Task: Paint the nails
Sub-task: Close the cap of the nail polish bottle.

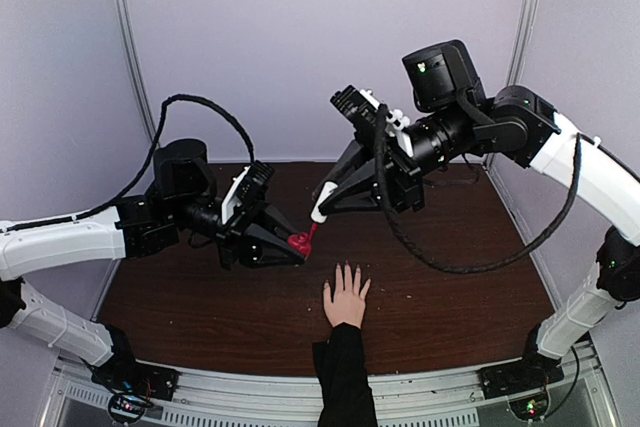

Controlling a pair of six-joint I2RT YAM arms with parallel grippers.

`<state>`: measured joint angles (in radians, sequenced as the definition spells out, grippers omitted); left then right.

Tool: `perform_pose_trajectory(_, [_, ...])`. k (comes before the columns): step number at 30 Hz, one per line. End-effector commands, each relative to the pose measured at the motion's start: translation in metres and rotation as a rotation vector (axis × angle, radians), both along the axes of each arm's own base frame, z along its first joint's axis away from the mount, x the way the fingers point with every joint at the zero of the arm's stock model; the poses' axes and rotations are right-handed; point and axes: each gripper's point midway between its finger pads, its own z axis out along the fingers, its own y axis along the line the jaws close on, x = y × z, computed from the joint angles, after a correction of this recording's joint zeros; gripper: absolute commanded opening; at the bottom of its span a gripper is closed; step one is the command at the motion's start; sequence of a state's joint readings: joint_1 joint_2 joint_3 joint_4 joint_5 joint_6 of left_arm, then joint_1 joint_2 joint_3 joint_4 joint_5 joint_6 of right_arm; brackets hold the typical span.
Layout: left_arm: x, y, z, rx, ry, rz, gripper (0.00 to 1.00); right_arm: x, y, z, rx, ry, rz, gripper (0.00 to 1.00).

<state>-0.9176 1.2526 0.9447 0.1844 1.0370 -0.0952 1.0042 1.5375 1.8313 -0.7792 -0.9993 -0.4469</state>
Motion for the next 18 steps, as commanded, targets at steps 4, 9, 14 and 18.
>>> perform_pose_trajectory(4, [-0.0116,0.0055,0.0266,-0.088,-0.069,-0.038,0.0,-0.0042,0.0041,0.0058,0.013,-0.02,0.022,0.0])
perform_pose_trajectory(9, [-0.0126,0.0063,0.0266,-0.09,-0.072,-0.04,0.0,-0.0013,0.0071,0.0031,0.006,-0.026,0.015,0.0])
perform_pose_trajectory(14, [-0.0136,0.007,0.0267,-0.09,-0.072,-0.042,0.0,0.0005,0.009,0.0001,-0.006,-0.027,0.012,0.0])
perform_pose_trajectory(18, [-0.0142,0.0065,0.0247,-0.084,-0.067,-0.047,0.0,0.002,0.0097,-0.0016,-0.011,-0.033,0.005,0.0])
